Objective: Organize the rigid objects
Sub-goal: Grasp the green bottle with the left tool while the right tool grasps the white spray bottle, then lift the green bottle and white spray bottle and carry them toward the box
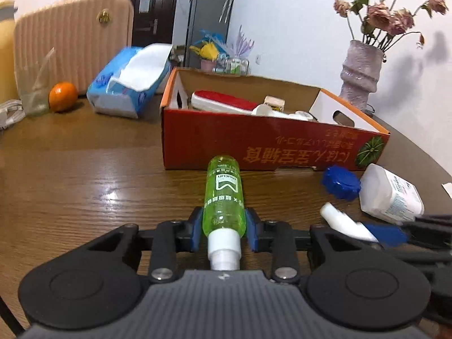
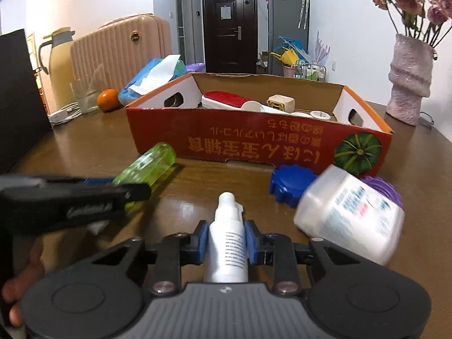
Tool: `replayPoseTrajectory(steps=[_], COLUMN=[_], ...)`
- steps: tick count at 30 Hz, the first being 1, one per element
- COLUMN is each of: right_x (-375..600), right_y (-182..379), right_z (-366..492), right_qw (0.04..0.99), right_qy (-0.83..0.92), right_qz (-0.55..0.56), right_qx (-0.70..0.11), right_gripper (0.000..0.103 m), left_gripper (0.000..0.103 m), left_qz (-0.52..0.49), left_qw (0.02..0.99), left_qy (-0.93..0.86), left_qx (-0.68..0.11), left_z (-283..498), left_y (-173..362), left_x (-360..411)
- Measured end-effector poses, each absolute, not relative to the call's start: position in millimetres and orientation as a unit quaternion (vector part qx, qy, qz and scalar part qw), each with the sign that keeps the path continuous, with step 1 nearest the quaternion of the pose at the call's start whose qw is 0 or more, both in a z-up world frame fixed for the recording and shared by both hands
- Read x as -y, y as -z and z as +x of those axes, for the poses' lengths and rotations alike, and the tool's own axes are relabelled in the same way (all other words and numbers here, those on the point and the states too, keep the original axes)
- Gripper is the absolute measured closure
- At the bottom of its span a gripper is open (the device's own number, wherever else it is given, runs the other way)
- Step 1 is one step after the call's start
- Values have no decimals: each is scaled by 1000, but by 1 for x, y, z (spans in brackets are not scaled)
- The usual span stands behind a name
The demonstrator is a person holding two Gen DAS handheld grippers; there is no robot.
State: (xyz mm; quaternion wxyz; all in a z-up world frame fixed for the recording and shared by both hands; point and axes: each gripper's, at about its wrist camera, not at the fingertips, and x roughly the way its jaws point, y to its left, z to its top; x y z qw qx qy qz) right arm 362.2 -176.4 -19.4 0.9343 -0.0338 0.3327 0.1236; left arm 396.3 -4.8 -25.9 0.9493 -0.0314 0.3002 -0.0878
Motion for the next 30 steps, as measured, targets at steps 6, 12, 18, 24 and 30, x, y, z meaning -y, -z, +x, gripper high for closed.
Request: replayPoseTrajectory(steps=[6, 12, 18, 24, 30], right_x=[188, 197, 199, 209, 227], right_y=[0, -17, -30, -49, -80], right_z=[317, 283, 251, 235, 250], right_qw=[942, 951, 956, 961, 970], right_qy=[-123, -121, -130, -134, -133], right_qz=[-45, -41, -34, -32, -34], right_qx=[-308, -283, -261, -238, -203], right_gripper=[76, 76, 76, 76, 76], left_gripper=[72, 72, 72, 72, 72], left_qz=[-46, -53, -56, -66, -59], left_qw=[958, 965, 972, 975, 979], left_qy=[84, 76, 63, 64, 77], left_qx=[-270, -246, -221, -202, -177], left_z=[340, 283, 250, 240, 267], left_y=[11, -6, -29, -50, -76], left_x=[11, 6, -5, -6, -4])
